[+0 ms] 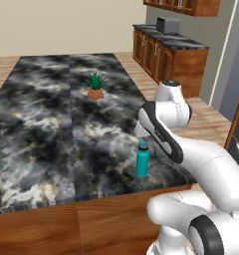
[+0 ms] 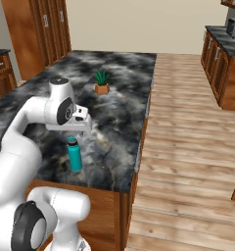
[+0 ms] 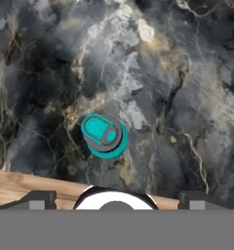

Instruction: Pick the water bottle from the counter and place it in the open cabinet.

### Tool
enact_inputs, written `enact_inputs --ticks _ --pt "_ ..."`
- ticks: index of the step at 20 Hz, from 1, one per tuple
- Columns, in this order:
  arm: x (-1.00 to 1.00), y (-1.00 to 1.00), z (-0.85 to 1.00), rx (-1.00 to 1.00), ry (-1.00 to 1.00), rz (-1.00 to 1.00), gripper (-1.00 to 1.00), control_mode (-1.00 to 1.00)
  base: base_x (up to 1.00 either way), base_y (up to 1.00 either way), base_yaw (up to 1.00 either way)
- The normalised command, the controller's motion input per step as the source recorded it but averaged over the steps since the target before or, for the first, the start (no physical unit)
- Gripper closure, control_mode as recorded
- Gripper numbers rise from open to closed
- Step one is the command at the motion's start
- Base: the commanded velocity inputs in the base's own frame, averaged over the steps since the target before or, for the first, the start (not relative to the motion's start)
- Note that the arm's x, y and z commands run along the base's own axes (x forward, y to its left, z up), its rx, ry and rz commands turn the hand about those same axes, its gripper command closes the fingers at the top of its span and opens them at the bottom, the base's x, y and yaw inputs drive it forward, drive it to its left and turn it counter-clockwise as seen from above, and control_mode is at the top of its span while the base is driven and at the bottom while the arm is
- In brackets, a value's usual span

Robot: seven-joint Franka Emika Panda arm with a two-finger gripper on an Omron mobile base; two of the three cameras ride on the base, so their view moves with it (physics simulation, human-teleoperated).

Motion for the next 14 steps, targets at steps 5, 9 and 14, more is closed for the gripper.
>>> enact_inputs --ticks 5,9,14 --pt "0.0 0.09 -0.46 -0.08 0.0 0.0 -1.0 -1.0 0.0 0.0 0.0" --pt "0.0 0.03 -0.43 -0.01 0.0 0.0 -1.0 -1.0 0.0 0.0 0.0" --pt "0.0 0.13 -0.41 0.0 0.0 0.0 -1.0 -1.0 0.0 0.0 0.0"
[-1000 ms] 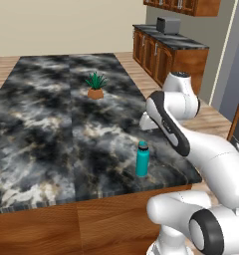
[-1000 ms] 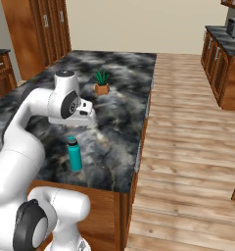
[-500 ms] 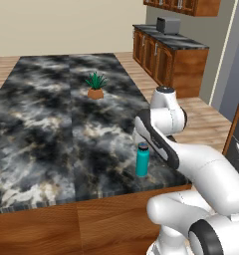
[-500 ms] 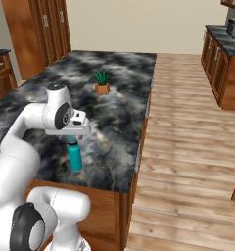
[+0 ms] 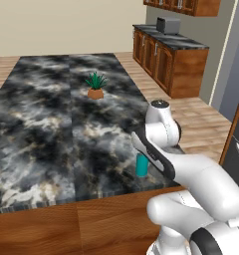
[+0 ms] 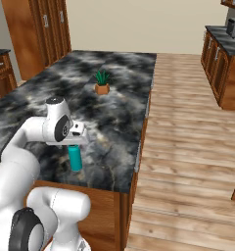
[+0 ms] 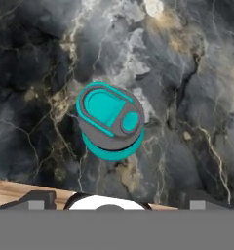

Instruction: Pick the water bottle from the counter and place it in the open cabinet.

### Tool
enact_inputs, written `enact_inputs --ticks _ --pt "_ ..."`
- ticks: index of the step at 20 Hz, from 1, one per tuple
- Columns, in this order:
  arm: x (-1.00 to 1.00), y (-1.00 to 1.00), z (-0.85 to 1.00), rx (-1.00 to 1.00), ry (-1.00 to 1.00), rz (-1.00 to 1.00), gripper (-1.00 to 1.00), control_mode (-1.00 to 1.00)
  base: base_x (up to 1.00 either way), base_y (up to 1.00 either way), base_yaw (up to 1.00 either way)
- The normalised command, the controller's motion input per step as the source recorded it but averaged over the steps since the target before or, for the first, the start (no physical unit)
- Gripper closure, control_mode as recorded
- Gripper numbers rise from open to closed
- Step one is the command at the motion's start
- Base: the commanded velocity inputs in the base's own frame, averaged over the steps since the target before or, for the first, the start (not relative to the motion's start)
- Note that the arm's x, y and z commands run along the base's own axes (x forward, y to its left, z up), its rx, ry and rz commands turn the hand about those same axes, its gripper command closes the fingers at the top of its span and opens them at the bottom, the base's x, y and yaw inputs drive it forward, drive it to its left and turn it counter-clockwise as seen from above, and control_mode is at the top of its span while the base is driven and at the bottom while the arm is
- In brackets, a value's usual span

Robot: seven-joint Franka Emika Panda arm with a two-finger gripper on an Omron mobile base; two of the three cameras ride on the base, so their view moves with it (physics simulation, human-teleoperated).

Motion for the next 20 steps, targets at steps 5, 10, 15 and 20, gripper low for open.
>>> enact_inputs --ticks 5,10,15,20 --pt "0.09 0.05 -0.32 0.0 0.0 -0.01 -1.0 -1.0 0.0 0.0 0.0" --pt "0.18 0.0 -0.31 0.0 0.0 -0.04 -1.0 -1.0 0.0 0.0 0.0" --pt "0.12 0.0 -0.34 0.0 0.0 -0.05 -1.0 -1.0 0.0 0.0 0.0" --pt "0.0 0.01 -0.21 0.02 0.0 -0.03 -1.0 -1.0 0.0 0.0 0.0"
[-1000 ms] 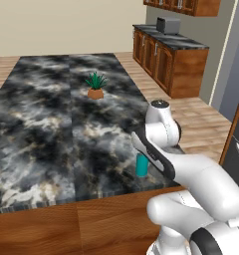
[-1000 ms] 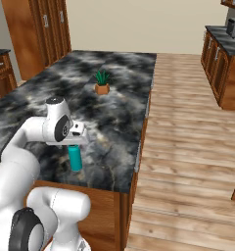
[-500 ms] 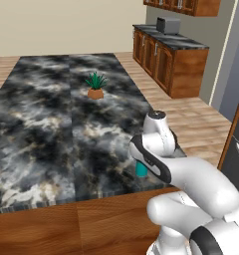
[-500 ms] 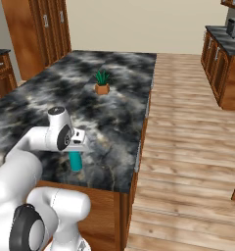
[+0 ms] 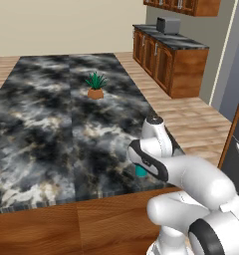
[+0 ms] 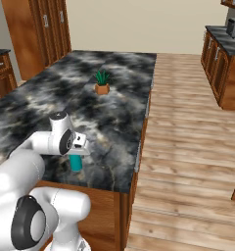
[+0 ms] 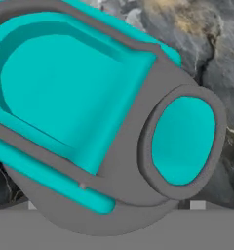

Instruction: Pick the water bottle from the counter and place it in the open cabinet.

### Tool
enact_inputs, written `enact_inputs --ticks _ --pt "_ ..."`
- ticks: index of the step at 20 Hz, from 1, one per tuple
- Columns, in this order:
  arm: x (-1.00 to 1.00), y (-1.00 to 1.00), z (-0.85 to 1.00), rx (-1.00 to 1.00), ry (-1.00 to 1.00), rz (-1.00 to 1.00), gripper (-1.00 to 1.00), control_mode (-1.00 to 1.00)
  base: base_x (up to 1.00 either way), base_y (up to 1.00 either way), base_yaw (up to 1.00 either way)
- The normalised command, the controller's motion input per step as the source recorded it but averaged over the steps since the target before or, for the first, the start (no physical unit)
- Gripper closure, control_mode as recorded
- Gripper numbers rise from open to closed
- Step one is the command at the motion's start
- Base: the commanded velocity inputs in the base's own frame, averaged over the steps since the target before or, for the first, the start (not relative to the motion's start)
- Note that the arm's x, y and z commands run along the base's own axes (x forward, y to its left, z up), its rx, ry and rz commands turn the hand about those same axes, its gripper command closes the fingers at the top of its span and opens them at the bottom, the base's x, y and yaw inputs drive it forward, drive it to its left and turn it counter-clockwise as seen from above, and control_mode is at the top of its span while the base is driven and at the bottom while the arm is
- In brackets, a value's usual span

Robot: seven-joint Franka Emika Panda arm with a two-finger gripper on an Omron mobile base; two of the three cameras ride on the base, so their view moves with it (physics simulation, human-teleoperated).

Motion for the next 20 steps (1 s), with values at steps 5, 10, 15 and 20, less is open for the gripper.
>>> enact_inputs --ticks 5,10,15,20 --pt "0.0 0.1 -0.19 0.01 -0.02 -0.03 -1.0 -1.0 0.0 0.0 0.0" --pt "0.02 0.11 -0.36 0.0 -0.04 -0.04 -1.0 -1.0 0.0 0.0 0.0" --pt "0.0 0.0 -0.3 0.0 -0.01 -0.05 -1.0 -1.0 0.0 0.0 0.0" --pt "0.0 -0.12 -0.33 0.0 -0.1 -0.01 -1.0 -1.0 0.0 0.0 0.0"
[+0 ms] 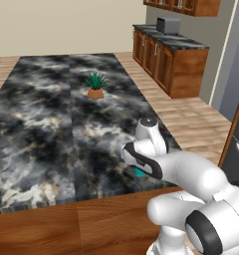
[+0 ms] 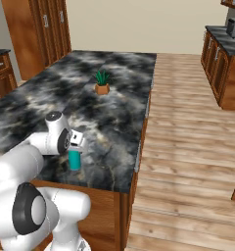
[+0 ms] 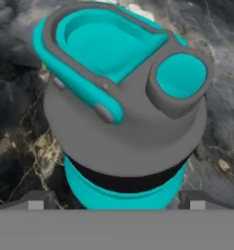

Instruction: Pick the water bottle from the counter and place it in the open cabinet.

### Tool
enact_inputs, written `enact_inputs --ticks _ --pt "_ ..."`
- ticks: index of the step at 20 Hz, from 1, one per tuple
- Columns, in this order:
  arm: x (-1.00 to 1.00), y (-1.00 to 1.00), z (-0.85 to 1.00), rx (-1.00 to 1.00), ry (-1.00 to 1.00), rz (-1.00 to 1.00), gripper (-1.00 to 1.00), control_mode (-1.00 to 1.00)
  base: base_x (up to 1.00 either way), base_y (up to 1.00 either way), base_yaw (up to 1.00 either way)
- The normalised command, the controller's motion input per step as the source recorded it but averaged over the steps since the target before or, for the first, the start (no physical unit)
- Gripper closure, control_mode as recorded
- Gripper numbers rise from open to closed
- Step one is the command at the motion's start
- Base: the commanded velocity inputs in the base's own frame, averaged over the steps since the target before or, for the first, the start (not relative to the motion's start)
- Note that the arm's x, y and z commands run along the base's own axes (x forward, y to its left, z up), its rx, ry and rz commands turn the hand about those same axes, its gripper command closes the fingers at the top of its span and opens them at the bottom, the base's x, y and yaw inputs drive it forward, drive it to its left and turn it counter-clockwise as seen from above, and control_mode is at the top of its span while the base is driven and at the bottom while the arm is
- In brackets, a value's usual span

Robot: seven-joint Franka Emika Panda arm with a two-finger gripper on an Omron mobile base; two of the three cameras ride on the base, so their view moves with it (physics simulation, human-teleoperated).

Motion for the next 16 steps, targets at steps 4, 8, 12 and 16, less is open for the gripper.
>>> enact_inputs --ticks 4,8,12,16 --pt "0.0 -0.17 -0.5 0.0 -0.18 0.0 -1.0 -1.0 0.0 0.0 0.0" --pt "0.0 -0.05 -0.48 0.0 -0.18 0.0 -1.0 -1.0 0.0 0.0 0.0" --pt "0.0 -0.01 -0.4 0.0 0.01 -0.01 1.0 -1.0 0.0 0.0 0.0" --pt "-0.01 0.0 -0.11 0.0 0.05 0.0 1.0 -1.0 0.0 0.0 0.0"
